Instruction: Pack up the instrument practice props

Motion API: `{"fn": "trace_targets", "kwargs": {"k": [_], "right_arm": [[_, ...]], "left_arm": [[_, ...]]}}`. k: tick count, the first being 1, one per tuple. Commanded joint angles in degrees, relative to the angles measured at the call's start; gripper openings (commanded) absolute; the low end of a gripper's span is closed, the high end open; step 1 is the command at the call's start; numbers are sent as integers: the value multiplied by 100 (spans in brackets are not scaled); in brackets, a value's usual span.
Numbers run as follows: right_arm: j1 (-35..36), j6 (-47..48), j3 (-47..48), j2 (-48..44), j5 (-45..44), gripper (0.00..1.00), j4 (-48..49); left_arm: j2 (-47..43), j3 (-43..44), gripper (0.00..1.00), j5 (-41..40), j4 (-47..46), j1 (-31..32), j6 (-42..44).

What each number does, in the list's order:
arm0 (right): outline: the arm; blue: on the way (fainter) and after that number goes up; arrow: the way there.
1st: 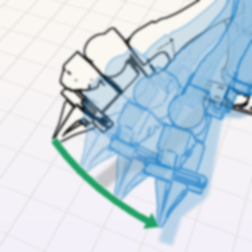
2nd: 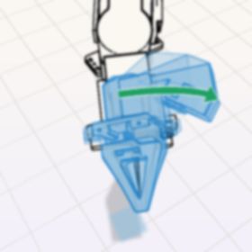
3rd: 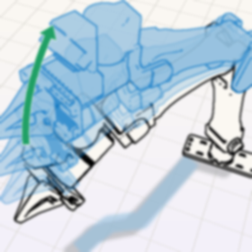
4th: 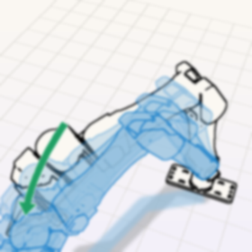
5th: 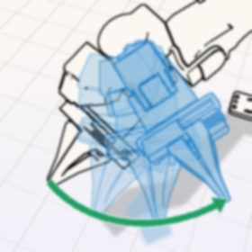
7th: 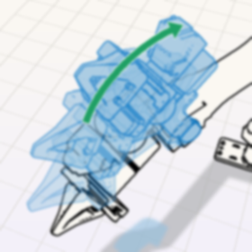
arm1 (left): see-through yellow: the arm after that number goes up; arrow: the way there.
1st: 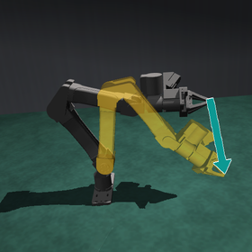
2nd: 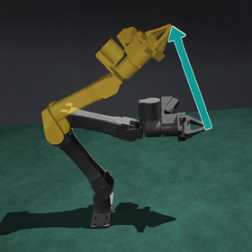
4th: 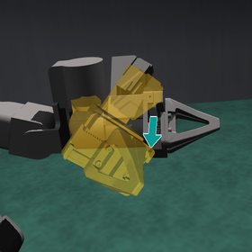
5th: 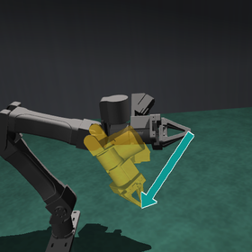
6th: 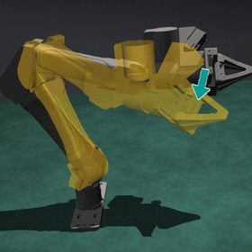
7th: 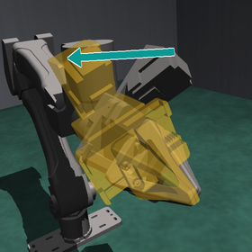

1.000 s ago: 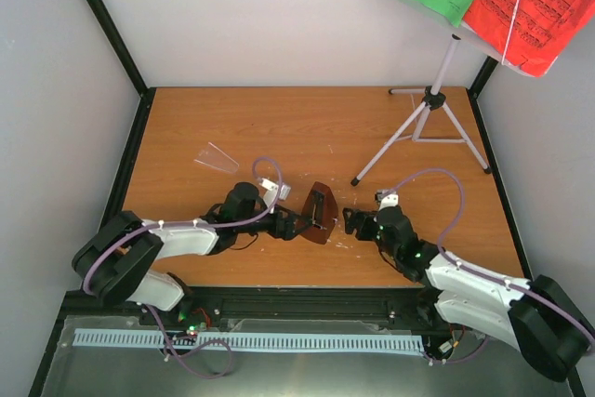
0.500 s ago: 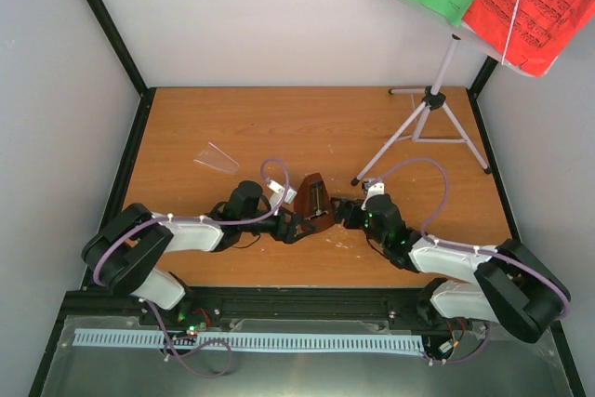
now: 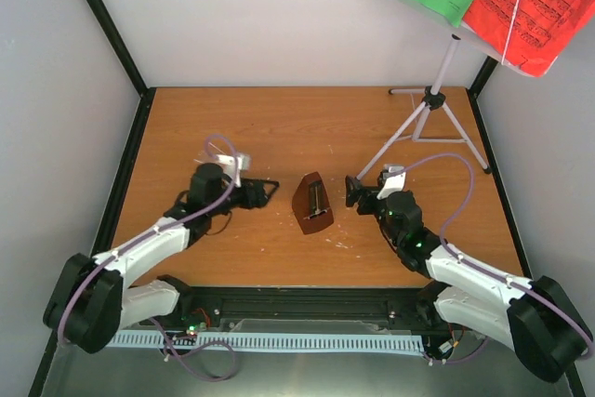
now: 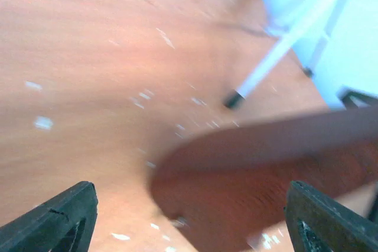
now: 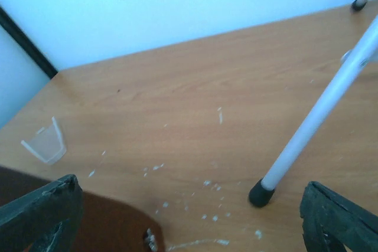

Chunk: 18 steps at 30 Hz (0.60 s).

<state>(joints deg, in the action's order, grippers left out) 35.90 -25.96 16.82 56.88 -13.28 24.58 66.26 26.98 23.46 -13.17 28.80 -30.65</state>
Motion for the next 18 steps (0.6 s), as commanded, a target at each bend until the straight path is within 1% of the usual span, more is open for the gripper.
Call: {"fn": "trace_targets", "kwargs": {"k": [1, 3, 5, 6, 7, 10, 12, 14, 15, 18], "right_arm": [[-147, 439, -12, -315, -487, 99, -123], [-166, 402, -86, -319, -457, 100, 10], [-179, 397, -123, -276, -419, 100, 111], [-187, 398, -113, -259, -411, 100, 106], [-195, 391, -101, -262, -411, 100, 74], [-204, 372, -178, -385, -448, 100, 51], [-221, 344, -264, -535, -461, 100, 37], [-237, 326, -349, -688, -469, 100, -24], [-240, 328, -379, -748, -490, 100, -27], [-258, 310, -420, -802, -541, 100, 5]], "left_arm": [[-312, 756, 89, -768, 1444, -870, -24], [-40, 1231, 92, -728, 1850, -1286, 228], [465, 1885, 93, -428, 2294, -1791, 457], [785, 2198, 93, -336, 2588, -1988, 614], [1119, 2502, 89, -338, 2855, -2129, 789], [1938, 3427, 75, -925, 3693, -2203, 1440], [2325, 3775, 69, -1360, 4008, -2202, 1857], [2637, 3967, 68, -1706, 4135, -2217, 2234], [2822, 4091, 68, -1726, 4192, -2253, 2300], [3408, 4612, 68, -1228, 4408, -2308, 2207]]}}
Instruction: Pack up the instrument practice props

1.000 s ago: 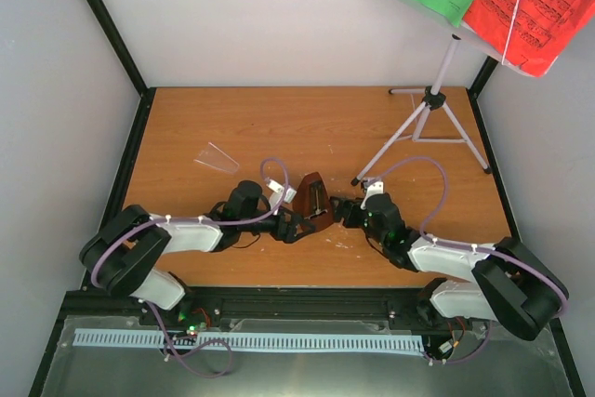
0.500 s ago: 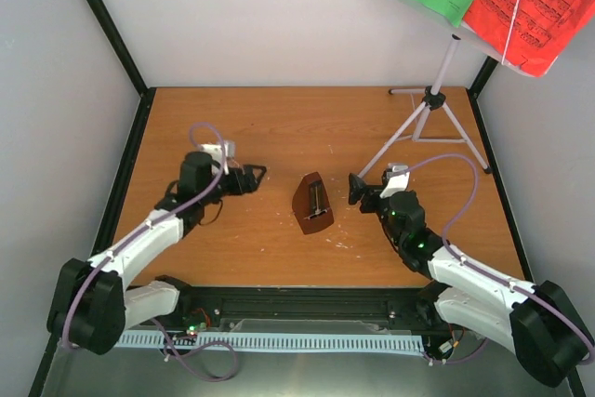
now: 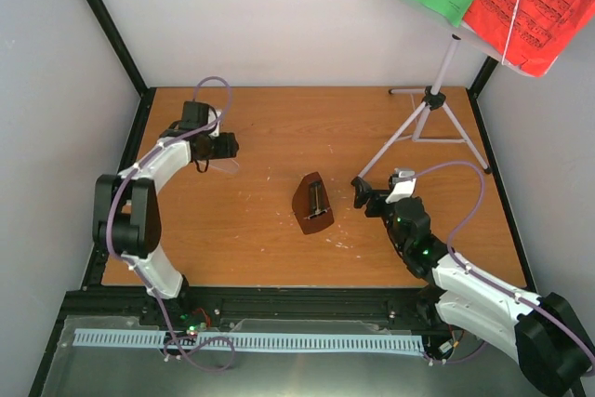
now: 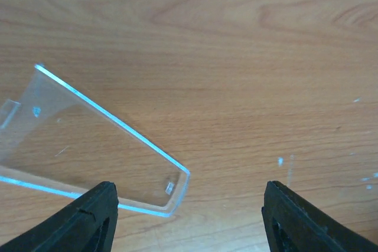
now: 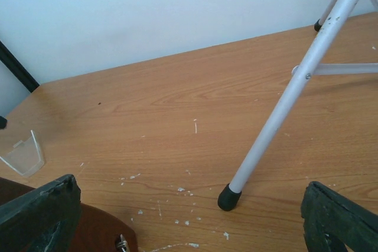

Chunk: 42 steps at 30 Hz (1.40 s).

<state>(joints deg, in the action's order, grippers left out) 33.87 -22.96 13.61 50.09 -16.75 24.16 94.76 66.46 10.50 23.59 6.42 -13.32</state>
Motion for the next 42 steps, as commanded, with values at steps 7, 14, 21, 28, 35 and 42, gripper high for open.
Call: {"fn": "trace_targets", "kwargs": {"k": [7, 14, 21, 28, 35, 42], "right_arm": [[-70, 12, -91, -181, -266, 100, -59], [-78, -32, -99, -215, -302, 100, -92], [-73, -35, -121, -278, -252, 100, -105], [-78, -4, -171, -583, -293, 100, -239], [-82, 13, -208, -720, -364, 100, -243], [-89, 2, -288, -301, -442, 100, 123]], "left_arm": [[1199, 914, 67, 443, 643, -70, 238], [1299, 518, 64, 986, 469, -62, 122], [1376, 437, 55, 1264, 536, 65, 377], [1708, 714, 55, 1258, 620, 405, 452], [1457, 692, 55, 1185, 366, 650, 380], [981, 809, 78, 370, 751, 352, 772]]}}
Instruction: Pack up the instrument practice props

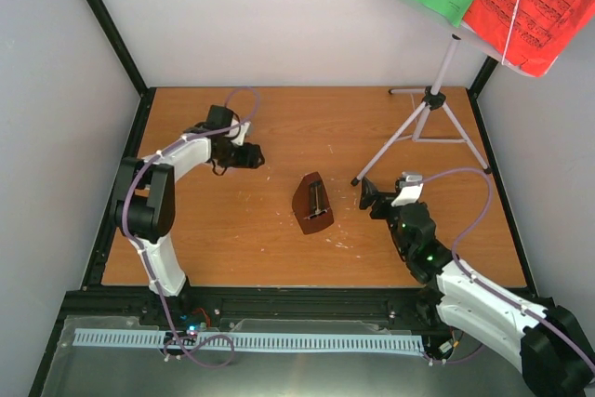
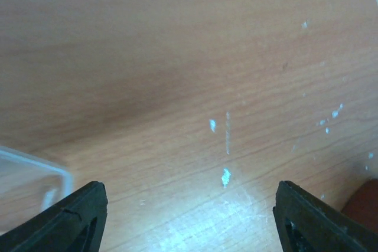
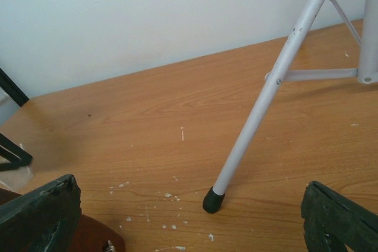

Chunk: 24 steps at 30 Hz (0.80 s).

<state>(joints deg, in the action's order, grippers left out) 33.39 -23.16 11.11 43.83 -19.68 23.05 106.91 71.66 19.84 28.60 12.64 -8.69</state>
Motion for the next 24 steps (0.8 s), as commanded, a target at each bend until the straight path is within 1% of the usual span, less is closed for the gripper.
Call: {"fn": "trace_targets", "kwargs": {"k": [1, 6, 11, 14, 16, 21, 24], "right_arm": [[-50, 33, 34, 453, -104, 100, 201], [-44, 83, 120, 742, -115, 100, 264], [-43, 245, 101, 739, 354, 100, 461], [-43, 292, 91, 672, 437, 100, 466], [-47, 285, 57, 697, 384, 100, 521], [-43, 396, 110, 816, 908, 100, 607], [-47, 434, 85, 771, 933, 100, 655]], "left_arm": [[-235, 246, 79, -602, 262, -384, 359], [23, 103, 77, -670, 82, -819, 414], [101, -12, 77, -520, -55, -825, 469], [98, -176, 77, -353, -236, -830, 595], [195, -107, 76, -247, -259, -821, 638], [348, -56, 73, 16, -382, -816, 674], [455, 38, 72, 154, -375, -792, 680]]}}
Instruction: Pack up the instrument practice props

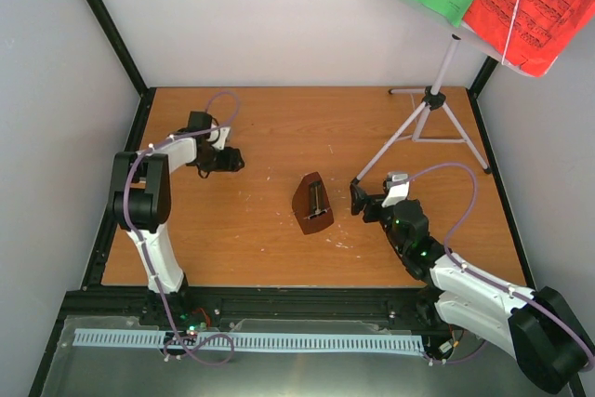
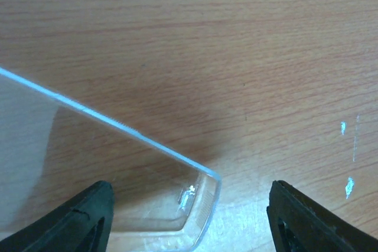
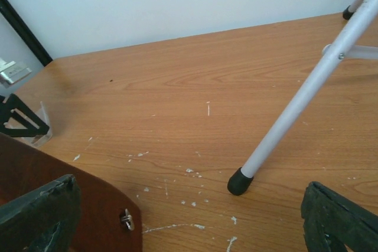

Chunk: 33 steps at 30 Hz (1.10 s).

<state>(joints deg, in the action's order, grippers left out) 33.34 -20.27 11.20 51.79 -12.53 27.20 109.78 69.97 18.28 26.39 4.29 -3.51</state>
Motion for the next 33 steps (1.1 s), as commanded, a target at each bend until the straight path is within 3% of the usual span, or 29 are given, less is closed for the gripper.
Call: {"fn": "trace_targets", "kwargs": {"k": [1, 11, 18, 24, 33], "right_arm": [[-39, 150, 88, -11, 229, 100, 229], [-39, 222, 146, -187, 159, 100, -54], [-38, 314, 154, -34, 256, 100, 162], [-43, 375, 71, -352, 99, 100, 58], [-39, 339, 89, -583, 288, 100, -103]], "left_arm": [[196, 232, 72, 361, -170, 58, 159], [342, 200, 72, 448, -66, 567, 114], [252, 69, 73, 1837, -258, 880, -388], [191, -49, 73, 2838, -1083, 1029, -891], [-197, 127, 81, 2056, -680, 909, 153]]}}
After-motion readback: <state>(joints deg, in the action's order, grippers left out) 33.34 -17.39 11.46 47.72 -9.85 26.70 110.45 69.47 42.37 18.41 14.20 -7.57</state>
